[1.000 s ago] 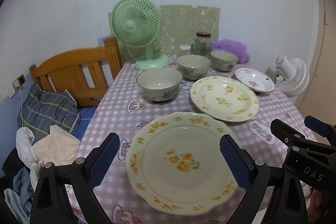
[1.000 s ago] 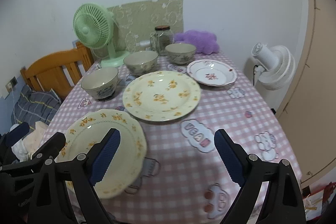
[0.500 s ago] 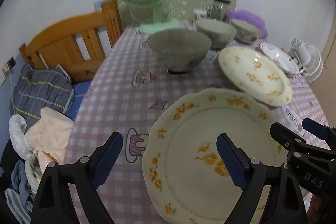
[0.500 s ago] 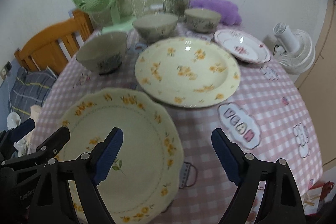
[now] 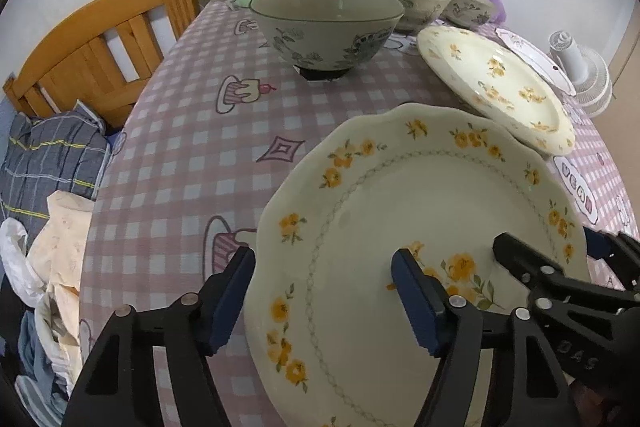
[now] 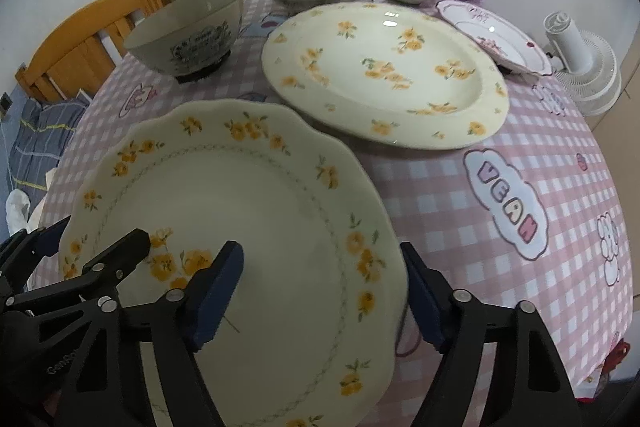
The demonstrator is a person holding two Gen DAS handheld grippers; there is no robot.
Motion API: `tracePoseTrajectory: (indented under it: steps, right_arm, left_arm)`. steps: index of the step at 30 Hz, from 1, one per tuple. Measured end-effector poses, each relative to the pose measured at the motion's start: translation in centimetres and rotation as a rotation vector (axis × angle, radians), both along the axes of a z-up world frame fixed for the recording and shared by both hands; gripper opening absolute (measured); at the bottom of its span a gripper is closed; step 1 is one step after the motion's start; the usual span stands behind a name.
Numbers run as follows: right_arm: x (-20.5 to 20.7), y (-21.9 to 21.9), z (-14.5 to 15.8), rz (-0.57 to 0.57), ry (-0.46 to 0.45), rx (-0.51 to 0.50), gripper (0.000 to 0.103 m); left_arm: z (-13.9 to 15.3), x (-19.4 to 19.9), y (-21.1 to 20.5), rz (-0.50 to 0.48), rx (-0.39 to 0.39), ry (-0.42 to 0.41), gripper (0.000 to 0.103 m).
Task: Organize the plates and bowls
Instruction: 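Grasp the rim of the large yellow-flower plate with both grippers, then lift the yellow-flower plate with both grippers and carry it toward the white fan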
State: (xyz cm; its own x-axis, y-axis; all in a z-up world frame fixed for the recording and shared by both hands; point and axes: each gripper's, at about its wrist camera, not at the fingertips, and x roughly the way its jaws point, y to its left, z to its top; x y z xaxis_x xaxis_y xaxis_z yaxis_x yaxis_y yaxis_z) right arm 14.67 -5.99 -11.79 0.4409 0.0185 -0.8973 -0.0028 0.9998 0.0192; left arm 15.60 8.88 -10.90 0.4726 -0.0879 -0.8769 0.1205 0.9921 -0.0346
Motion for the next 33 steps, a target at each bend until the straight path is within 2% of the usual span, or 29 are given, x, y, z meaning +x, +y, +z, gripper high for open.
tracePoseTrajectory:
  steps: [10, 15, 17, 33]
  right_arm:
    - [0.4, 0.0, -0.2, -0.021, 0.028, 0.001, 0.074]
    - [0.4, 0.2, 0.1, -0.022, 0.061, -0.012, 0.073]
    - [0.5, 0.2, 0.4, -0.025, 0.073, -0.016, 0.069]
    - [0.0, 0.9, 4.4, 0.005, 0.03, -0.021, 0.067]
  left_arm:
    - [0.0, 0.4, 0.0, -0.018, -0.013, 0.03, 0.07]
    - [0.0, 0.3, 0.4, -0.047, -0.031, 0.091, 0.07]
    - [0.3, 0.2, 0.6, -0.045, -0.032, 0.104, 0.07]
    - [3.9, -0.6, 1.1, -0.036, -0.043, 0.045, 0.069]
